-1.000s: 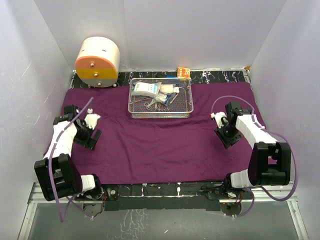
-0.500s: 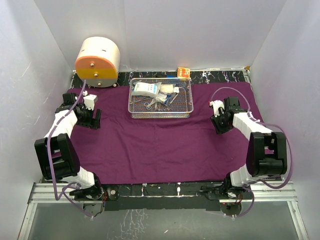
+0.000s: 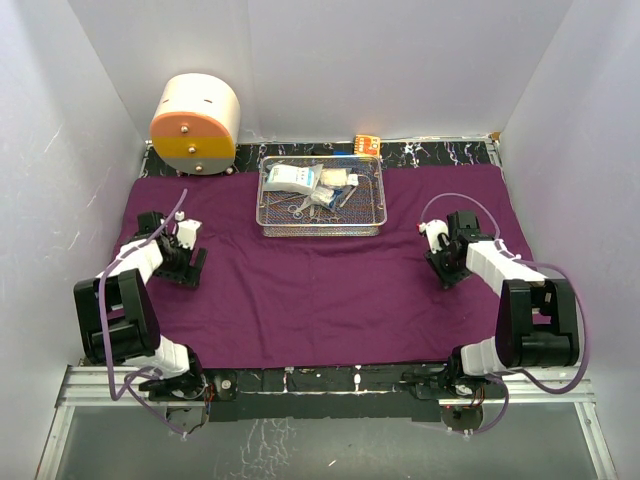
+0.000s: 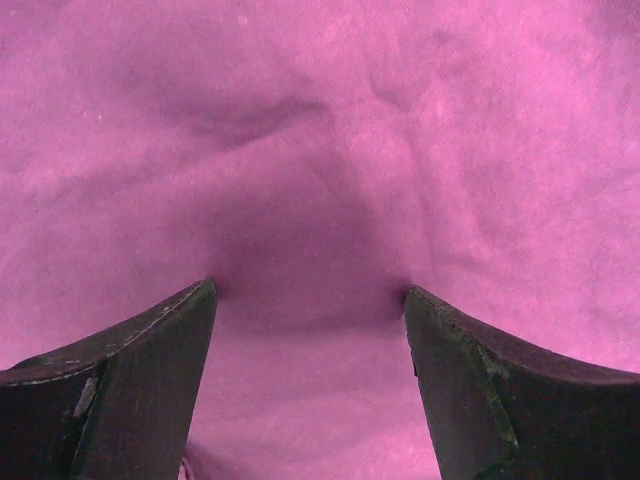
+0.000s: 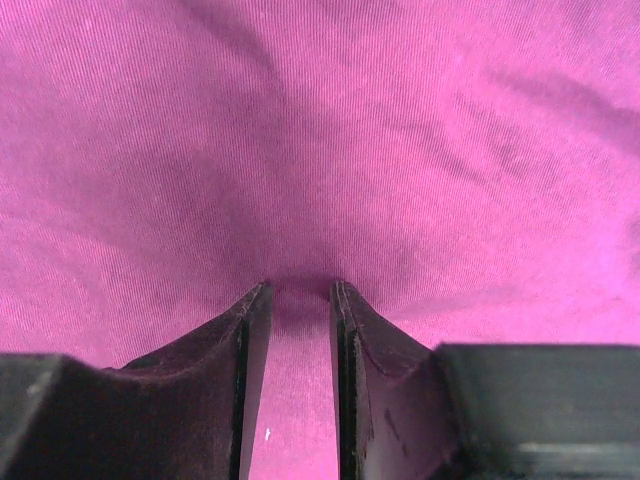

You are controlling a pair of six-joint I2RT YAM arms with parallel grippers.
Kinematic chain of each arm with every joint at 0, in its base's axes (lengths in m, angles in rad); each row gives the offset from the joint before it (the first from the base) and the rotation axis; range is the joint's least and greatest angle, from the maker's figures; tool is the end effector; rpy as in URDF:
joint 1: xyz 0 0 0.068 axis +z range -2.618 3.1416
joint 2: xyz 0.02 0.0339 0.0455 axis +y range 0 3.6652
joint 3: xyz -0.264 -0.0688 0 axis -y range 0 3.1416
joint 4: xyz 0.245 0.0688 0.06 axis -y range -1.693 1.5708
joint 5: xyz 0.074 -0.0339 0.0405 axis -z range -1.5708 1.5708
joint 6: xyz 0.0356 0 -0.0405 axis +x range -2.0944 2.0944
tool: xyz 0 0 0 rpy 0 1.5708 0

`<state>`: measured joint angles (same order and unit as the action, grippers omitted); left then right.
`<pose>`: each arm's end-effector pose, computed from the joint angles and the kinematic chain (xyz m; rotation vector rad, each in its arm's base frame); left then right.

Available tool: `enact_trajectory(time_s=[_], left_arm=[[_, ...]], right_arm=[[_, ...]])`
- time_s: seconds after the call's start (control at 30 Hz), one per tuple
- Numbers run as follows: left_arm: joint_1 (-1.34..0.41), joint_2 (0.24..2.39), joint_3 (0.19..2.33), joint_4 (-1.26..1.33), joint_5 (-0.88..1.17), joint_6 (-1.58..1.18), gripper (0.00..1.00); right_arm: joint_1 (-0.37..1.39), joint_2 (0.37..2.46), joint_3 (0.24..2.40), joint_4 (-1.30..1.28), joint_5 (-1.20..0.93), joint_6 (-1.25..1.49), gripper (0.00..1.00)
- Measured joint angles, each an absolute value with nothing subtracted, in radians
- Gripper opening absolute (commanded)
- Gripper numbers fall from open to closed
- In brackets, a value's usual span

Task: Open and lay out the surgical kit
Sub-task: Smooth out the surgical kit at the center of the board.

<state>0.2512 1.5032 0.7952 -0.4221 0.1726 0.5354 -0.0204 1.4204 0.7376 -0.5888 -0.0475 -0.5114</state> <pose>0.2668 0.0621 0.1645 0.4293 2.6357 0.0158 0.2407 -0.0032 0.1618 -0.7001 2.7525 -0.0474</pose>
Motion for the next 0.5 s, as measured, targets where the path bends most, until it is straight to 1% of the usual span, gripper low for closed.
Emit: enact_trajectory(time_s=[0.3,0.5], left_arm=[[0.250,1.443,0.752,-0.434,0.101,0.591,0.75],[0.247,1.440,0.752,-0.458,0.083,0.626,0.75]], right_arm=[[-0.020,1.389,0.717,-0.660,-0.026,-0.550,0.28],[-0.017,1.431,0.750,-0.713,-0.054,-0.612,0.28]])
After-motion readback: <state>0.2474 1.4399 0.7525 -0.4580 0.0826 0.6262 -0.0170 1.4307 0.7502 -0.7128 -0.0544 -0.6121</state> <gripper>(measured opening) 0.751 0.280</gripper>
